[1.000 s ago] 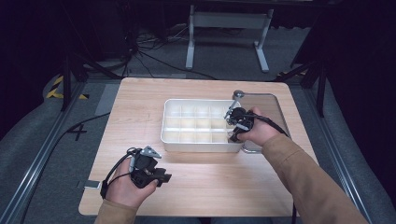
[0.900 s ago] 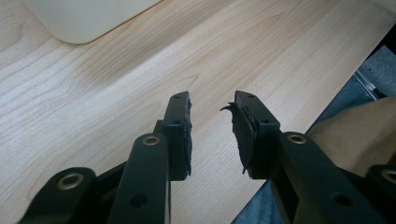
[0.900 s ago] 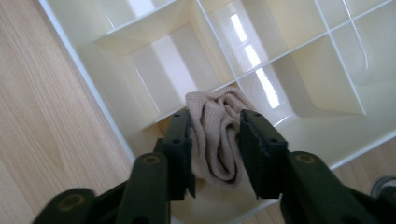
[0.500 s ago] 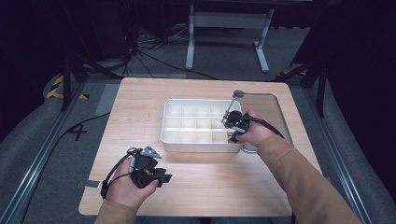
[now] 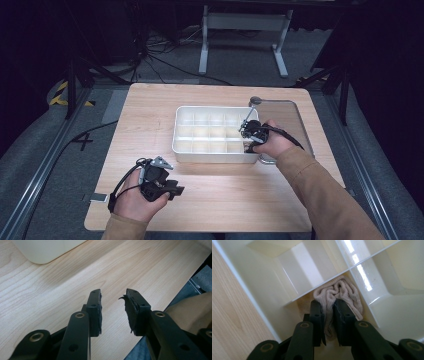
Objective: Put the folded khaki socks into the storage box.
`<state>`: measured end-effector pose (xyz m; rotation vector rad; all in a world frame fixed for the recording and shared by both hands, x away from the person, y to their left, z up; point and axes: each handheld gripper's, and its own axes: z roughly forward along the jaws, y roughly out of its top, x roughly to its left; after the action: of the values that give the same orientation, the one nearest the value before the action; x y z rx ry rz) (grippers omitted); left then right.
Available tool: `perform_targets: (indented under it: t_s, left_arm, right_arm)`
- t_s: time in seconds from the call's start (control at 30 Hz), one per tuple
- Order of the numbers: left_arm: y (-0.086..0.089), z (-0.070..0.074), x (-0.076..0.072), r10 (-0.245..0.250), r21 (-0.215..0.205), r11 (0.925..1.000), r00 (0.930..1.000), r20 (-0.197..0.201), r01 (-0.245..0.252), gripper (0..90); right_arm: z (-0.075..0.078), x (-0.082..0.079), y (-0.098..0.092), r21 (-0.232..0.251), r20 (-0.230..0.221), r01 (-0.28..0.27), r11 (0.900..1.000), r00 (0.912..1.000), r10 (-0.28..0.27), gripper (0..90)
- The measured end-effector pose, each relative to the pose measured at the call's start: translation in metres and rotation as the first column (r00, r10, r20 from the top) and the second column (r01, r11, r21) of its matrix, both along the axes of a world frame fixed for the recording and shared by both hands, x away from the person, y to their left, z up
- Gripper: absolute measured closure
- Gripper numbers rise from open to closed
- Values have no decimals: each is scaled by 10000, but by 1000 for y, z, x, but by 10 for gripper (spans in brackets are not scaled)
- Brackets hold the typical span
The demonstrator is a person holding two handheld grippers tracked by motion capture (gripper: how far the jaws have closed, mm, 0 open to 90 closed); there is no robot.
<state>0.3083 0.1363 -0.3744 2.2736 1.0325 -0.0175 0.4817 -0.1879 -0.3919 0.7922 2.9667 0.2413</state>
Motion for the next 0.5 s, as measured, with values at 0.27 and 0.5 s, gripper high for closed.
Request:
perform_targets:
  t_s: [0.27, 0.5]
  left_arm:
    - [1, -1, 0, 49, -42, 10000, 10000, -35, -49, 662]
    - [0, -1, 0, 33, -55, 10000, 10000, -42, -33, 661]
  right_arm:
    - [13, -5, -9, 829, 113, 323, 9960, 9994, -333, 656]
    - [32, -12, -18, 1619, 378, 487, 9856, 9977, -555, 634]
